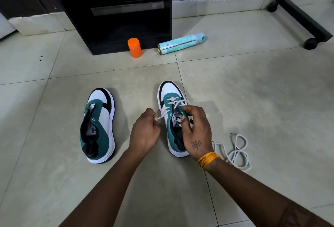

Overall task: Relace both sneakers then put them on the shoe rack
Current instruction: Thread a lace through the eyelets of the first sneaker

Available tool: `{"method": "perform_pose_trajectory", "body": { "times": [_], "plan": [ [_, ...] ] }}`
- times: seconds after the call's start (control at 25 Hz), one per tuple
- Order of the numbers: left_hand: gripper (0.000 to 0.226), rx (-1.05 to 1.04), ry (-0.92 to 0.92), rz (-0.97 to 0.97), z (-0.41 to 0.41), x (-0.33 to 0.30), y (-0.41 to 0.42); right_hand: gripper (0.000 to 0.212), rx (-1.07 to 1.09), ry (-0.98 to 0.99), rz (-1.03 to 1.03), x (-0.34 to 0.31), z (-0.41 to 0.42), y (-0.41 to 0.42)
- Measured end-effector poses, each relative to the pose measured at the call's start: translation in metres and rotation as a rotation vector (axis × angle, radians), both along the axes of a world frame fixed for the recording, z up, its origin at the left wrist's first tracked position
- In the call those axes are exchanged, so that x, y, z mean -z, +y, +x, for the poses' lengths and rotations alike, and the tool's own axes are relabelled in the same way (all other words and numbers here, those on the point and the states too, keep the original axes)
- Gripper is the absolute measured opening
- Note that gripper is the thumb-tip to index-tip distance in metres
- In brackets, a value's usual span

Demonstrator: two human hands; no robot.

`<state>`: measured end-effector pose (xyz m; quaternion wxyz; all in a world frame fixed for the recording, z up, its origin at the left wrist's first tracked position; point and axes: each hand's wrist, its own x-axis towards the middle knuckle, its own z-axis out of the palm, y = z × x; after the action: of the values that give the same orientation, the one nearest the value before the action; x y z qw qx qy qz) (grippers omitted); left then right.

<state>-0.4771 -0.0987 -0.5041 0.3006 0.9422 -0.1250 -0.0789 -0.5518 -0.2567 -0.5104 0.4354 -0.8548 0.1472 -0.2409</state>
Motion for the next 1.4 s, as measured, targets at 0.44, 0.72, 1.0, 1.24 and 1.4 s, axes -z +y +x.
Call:
{"method": "perform_pose_trajectory", "body": {
  "times": [0.44,0.72,1.0,1.24,1.4],
  "plan": [
    [0.013,0.040,-0.186,-0.020,-0.014,-0.023,-0.015,0.054,-0.062,-0.038,0.001,-0.004,-0.007,0.003],
    [0.014,0.099,0.012,0.528,-0.006,-0.025,0.001,0.050,-0.059,0.003,0.011,-0.005,-0.008,0.003],
    [0.028,0.066,-0.203,0.427,-0.011,-0.030,-0.017,0.049,-0.054,0.011,0.008,-0.004,-0.006,0.002],
    [0.017,0.093,0.002,0.579,-0.007,-0.018,0.005,0.047,-0.068,0.009,0.007,-0.003,-0.008,0.000],
    [0.035,0.046,-0.181,0.388,-0.007,-0.019,-0.002,0.046,-0.054,0.010,0.011,-0.002,-0.005,0.000]
  ]
}}
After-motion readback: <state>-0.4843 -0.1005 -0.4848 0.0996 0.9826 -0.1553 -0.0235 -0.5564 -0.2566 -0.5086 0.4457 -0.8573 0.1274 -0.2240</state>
